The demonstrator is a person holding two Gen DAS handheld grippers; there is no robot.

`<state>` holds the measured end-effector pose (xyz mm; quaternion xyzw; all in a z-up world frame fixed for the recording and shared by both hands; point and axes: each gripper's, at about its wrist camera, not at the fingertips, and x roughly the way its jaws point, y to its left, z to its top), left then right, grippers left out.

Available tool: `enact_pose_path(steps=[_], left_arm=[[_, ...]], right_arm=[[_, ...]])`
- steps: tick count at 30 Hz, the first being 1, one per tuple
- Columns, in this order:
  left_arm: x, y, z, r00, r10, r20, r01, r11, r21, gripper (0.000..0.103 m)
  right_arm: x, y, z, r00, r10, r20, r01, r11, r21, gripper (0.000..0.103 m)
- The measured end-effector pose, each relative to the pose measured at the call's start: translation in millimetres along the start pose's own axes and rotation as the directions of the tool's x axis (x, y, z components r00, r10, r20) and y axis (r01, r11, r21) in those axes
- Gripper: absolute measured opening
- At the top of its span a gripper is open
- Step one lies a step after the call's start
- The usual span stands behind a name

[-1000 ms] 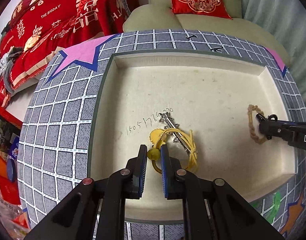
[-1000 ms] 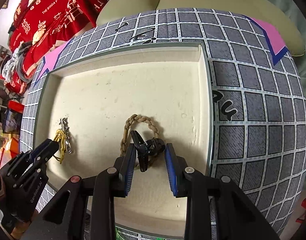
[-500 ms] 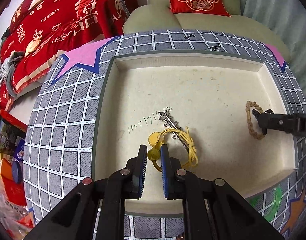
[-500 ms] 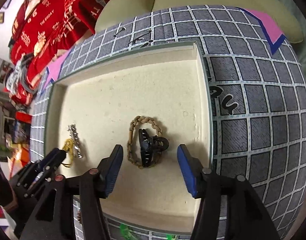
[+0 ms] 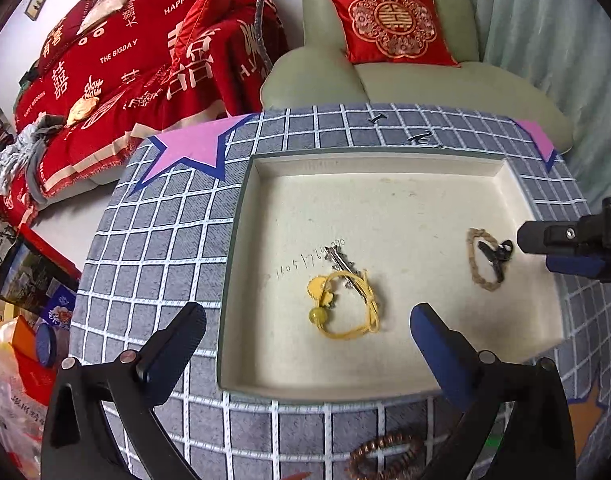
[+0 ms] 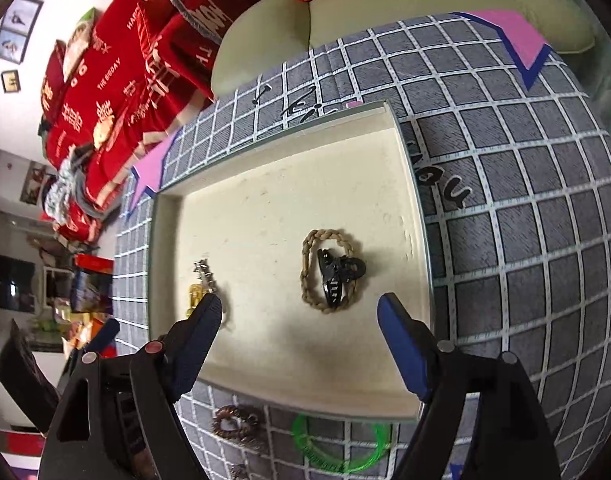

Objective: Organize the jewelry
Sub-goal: 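Open the left tool beside the hairpin while the right tool drops the clip onto the rope bracelet, then withdraw both open tools from the tray toward the loose jewelry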

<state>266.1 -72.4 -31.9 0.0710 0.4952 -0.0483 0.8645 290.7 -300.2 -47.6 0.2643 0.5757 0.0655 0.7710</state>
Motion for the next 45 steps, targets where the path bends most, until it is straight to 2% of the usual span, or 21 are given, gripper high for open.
enact_pose_path(steps=[5,10,18,22,28,38,45], left_arm=[[-25,5,-22,0.998,-0.056,-0.026,0.055,0.998,-0.019,0.103],[-43,12,-46,0.998,-0.043,-0.045,0.042,0.998,-0.036,0.103],[-63,17,-92,0.994,-0.039,-0.103,0.038,0.999,-0.007,0.103],[-71,15,-117,0.992,-0.030,-0.124,0.032,0.999,0.011,0.103],[-65,12,-145,0.975,-0.069,-0.210,0.067,0.998,-0.017,0.103],[-57,1,-182,0.947,-0.074,-0.312,0.072,0.997,-0.018,0.103],[-55,4,-188,0.945,-0.078,-0.317,0.070,0.997,-0.036,0.103]], right_arm=[[-22,5,-17,0.999,0.016,0.032,-0.015,0.999,-0.040,0.085],[-41,11,-38,0.998,0.011,0.064,-0.006,0.997,-0.078,0.085],[-54,12,-80,1.000,-0.016,0.003,0.016,0.995,-0.100,0.085],[-55,7,-108,0.998,-0.055,-0.027,0.051,0.991,-0.121,0.085],[-55,-3,-146,0.991,-0.107,-0.076,0.095,0.985,-0.143,0.085],[-43,-18,-203,0.961,-0.224,-0.159,0.189,0.960,-0.208,0.085],[-27,-26,-228,0.932,-0.306,-0.197,0.247,0.929,-0.274,0.085]])
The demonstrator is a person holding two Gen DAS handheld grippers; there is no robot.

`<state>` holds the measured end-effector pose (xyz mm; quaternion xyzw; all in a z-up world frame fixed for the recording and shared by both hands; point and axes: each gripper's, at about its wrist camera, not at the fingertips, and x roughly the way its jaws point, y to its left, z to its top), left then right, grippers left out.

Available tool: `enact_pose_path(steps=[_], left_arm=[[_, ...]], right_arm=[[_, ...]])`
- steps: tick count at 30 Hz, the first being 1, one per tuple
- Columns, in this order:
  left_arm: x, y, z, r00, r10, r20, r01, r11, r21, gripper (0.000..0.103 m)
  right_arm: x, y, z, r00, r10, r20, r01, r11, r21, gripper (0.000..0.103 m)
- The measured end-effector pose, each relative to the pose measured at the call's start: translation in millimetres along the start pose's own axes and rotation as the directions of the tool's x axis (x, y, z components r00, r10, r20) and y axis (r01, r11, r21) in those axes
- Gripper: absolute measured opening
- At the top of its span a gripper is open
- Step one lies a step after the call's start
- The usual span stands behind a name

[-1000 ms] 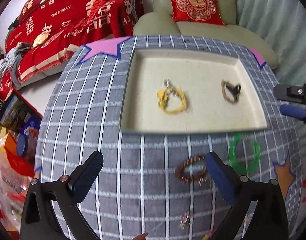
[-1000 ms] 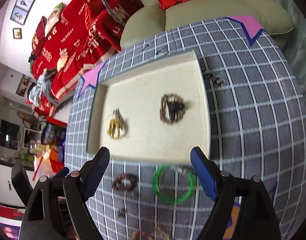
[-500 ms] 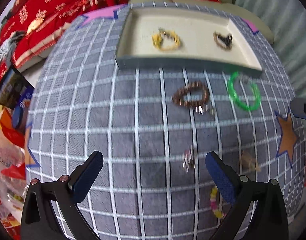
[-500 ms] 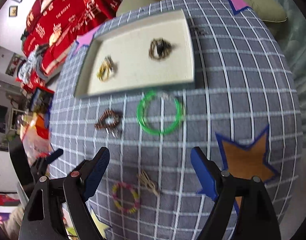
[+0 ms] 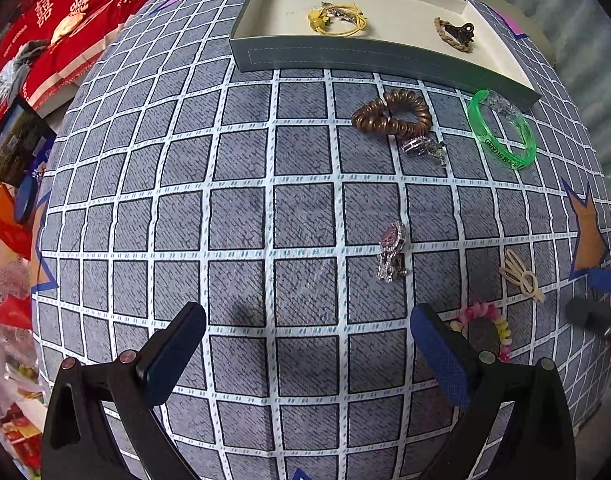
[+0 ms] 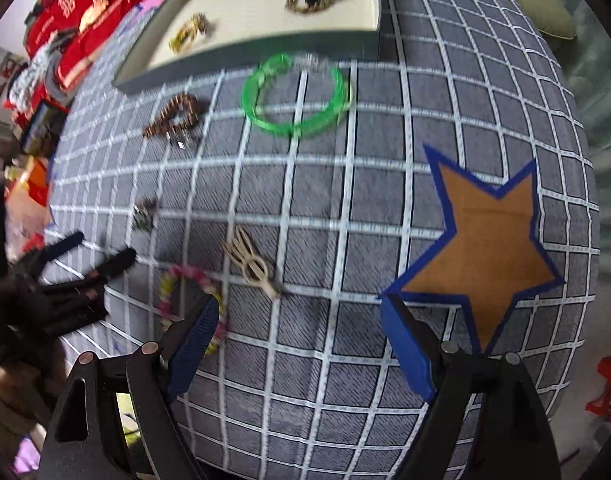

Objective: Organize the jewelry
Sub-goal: 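Withdraw both open tools from the tray toward the loose jewelry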

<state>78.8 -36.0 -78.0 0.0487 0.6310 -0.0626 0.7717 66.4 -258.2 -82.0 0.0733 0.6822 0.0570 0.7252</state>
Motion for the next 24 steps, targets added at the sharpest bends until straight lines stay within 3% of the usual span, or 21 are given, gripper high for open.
enact_pose_path(steps=[6,19,21,24], left_arm=[[4,2,-2,1.000,-0.007,0.002,0.007,1.000,0.020,0.103],[15,-15,19,1.000,-0.012,0.008,0.011,0.998,0.064,0.103],[18,-18,19,1.000,-0.007,-0.004,0.007,0.997,0.071,0.096],[25,-23,24,1.000,-0.007,0.000,0.007,0.998,0.070,0.096]], right_arm=[[13,5,-8,0.997,-0.078,-0.013,0.077,0.994,-0.073,0.085],[30,17,-12,0.986,-0.165,0.012,0.164,0.966,-0.200,0.085],[33,28,-8,0.985,-0.174,0.018,0.174,0.962,-0.213,0.085],[36,39,-3,0.983,-0.180,0.025,0.181,0.957,-0.225,0.085]])
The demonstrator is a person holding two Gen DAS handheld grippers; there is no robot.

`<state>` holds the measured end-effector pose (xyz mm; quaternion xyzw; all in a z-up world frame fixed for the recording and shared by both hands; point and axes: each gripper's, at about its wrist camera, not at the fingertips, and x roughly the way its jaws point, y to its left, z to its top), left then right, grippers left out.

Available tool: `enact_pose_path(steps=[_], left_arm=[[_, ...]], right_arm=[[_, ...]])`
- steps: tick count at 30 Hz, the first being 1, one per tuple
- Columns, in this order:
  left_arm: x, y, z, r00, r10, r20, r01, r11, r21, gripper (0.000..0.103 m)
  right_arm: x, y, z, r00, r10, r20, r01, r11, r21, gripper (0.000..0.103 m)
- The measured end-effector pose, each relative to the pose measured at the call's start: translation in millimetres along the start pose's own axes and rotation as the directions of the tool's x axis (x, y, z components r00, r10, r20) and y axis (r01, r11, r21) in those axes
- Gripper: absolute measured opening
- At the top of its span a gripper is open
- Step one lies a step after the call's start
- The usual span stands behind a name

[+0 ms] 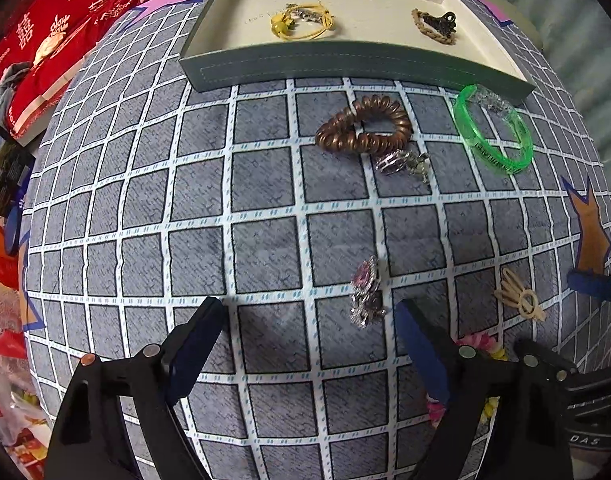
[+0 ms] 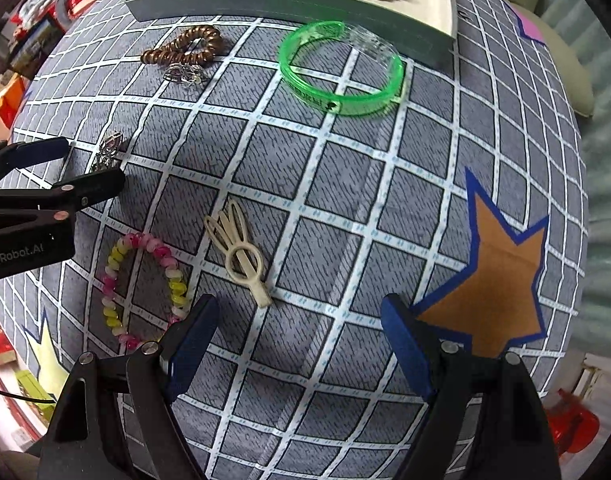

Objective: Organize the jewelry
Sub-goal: 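Withdraw both open tools from the tray toward the loose jewelry, then grasp the silver earring with the left tool while the right tool grasps the beige hair clip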

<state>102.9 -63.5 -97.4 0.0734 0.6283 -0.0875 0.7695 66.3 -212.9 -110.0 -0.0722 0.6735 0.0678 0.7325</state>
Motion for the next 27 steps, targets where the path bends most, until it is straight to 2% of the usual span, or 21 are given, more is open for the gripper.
enact_pose_path(steps=[1,2,5,7,9,16,17,19,21,22,23,27], left_arm=[[1,-1,1,1.000,-0.003,0.003,0.003,1.000,0.003,0.094],[1,-3,2,1.000,-0.008,0.008,0.008,1.000,0.006,0.090],[3,-7,4,1.000,-0.012,0.011,0.012,1.000,0.021,0.089],[2,-10,4,1.000,-0.016,0.014,0.015,0.999,0.028,0.087],[0,-13,3,1.000,-0.019,0.022,0.018,0.999,0.040,0.080],[-1,-16,3,0.999,-0.026,0.019,0.025,0.999,0.037,0.076],[-2,-17,5,0.999,-0.024,0.024,0.023,0.999,0.039,0.070],[-3,-18,4,0.999,-0.028,0.028,0.027,0.999,0.043,0.062],[-4,-18,4,0.999,-0.038,0.033,0.036,0.998,0.050,0.042],[-4,-18,4,0.999,-0.042,0.034,0.040,0.998,0.053,0.036],[-4,-21,7,0.998,-0.063,0.030,0.062,0.997,0.053,0.023],[-10,-17,6,0.992,-0.123,0.037,0.122,0.992,0.045,0.021]], right_arm=[[4,17,18,1.000,-0.006,0.000,0.006,1.000,-0.006,0.084],[5,23,22,1.000,-0.010,0.003,0.010,1.000,-0.014,0.083],[4,40,33,1.000,-0.009,0.012,0.010,0.999,-0.039,0.079],[3,51,40,1.000,-0.009,0.015,0.010,0.999,-0.050,0.073],[2,57,41,1.000,-0.008,0.017,0.009,0.998,-0.058,0.069],[-3,61,42,1.000,-0.005,0.016,0.006,0.998,-0.063,0.052],[-4,66,45,1.000,-0.006,0.016,0.006,0.998,-0.062,0.050],[-5,71,48,1.000,-0.005,0.017,0.006,0.998,-0.062,0.040],[-6,76,53,1.000,-0.002,0.016,0.003,0.998,-0.061,0.030],[-8,75,53,1.000,-0.002,0.015,0.003,0.998,-0.062,0.022],[-9,77,54,1.000,-0.004,0.015,0.004,0.998,-0.060,0.020],[-17,64,54,1.000,0.019,0.017,-0.019,1.000,-0.022,0.020]])
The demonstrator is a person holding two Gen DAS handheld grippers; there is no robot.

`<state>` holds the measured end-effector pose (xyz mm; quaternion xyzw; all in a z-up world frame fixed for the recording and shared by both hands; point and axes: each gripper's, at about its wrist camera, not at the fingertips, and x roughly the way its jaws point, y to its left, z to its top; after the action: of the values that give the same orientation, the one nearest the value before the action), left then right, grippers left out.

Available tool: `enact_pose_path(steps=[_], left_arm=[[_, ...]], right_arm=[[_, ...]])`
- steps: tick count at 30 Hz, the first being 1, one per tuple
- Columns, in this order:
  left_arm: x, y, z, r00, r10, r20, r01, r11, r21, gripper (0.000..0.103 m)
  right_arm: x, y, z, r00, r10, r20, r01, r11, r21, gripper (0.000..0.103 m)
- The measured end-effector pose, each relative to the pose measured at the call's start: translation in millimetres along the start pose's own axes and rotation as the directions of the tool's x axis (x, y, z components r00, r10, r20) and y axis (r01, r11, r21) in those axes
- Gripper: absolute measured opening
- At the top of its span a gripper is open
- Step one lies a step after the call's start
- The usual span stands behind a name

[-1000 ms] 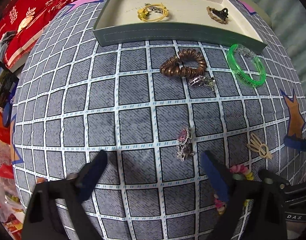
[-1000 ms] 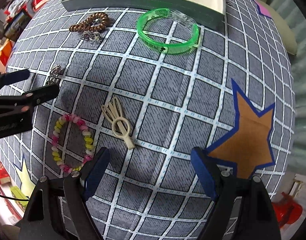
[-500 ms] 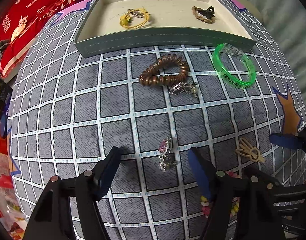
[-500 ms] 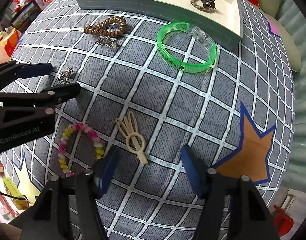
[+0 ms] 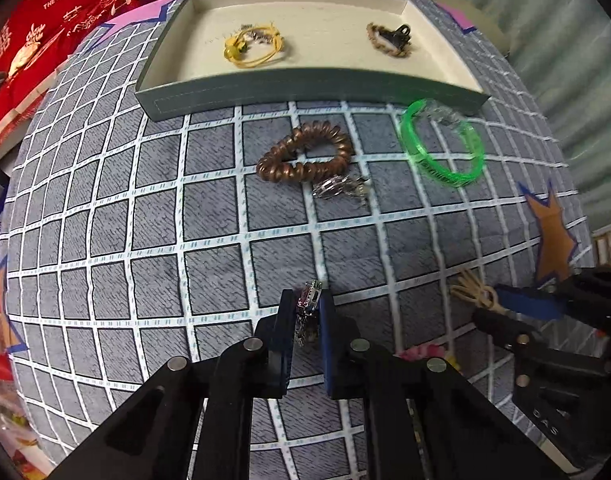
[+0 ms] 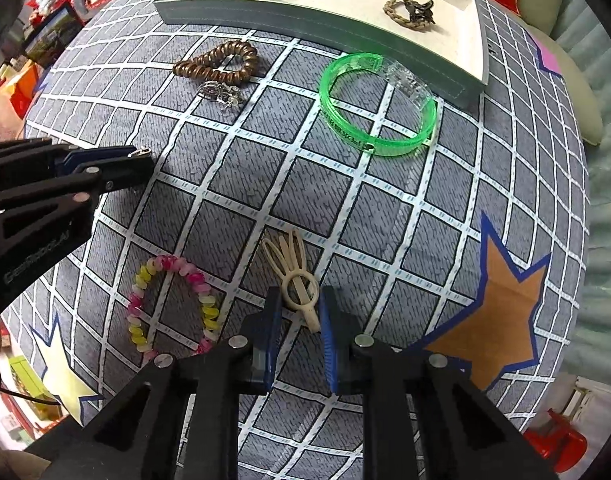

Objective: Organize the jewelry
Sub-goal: 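Grasp the silver earring with the left tool while the right tool grasps the beige hair clip, then carry the earring with the left tool while the right tool carries the beige clip into the tray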

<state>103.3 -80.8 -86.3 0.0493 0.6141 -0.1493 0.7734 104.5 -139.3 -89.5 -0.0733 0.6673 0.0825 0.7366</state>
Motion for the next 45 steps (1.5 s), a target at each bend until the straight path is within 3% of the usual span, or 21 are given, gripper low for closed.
enact_pose_path(steps=[9,18,23,45], left_arm=[[-22,3,2,0.998,-0.039,0.057,0.040,0.999,-0.025,0.021],[-59,29,9,0.990,-0.045,0.133,0.053,0.997,-0.059,0.021],[-70,33,25,0.984,-0.042,0.171,0.054,0.996,-0.067,0.021],[-67,49,108,0.970,-0.001,0.244,0.028,0.994,-0.107,0.021]], right_arm=[[-30,-47,3,0.992,0.121,0.039,-0.126,0.977,0.172,0.020],[-59,-102,14,0.979,0.163,0.121,-0.190,0.946,0.261,0.020],[-67,-134,-6,0.971,0.170,0.166,-0.212,0.935,0.283,0.020],[-79,-175,93,0.950,0.193,0.246,-0.259,0.926,0.276,0.020]])
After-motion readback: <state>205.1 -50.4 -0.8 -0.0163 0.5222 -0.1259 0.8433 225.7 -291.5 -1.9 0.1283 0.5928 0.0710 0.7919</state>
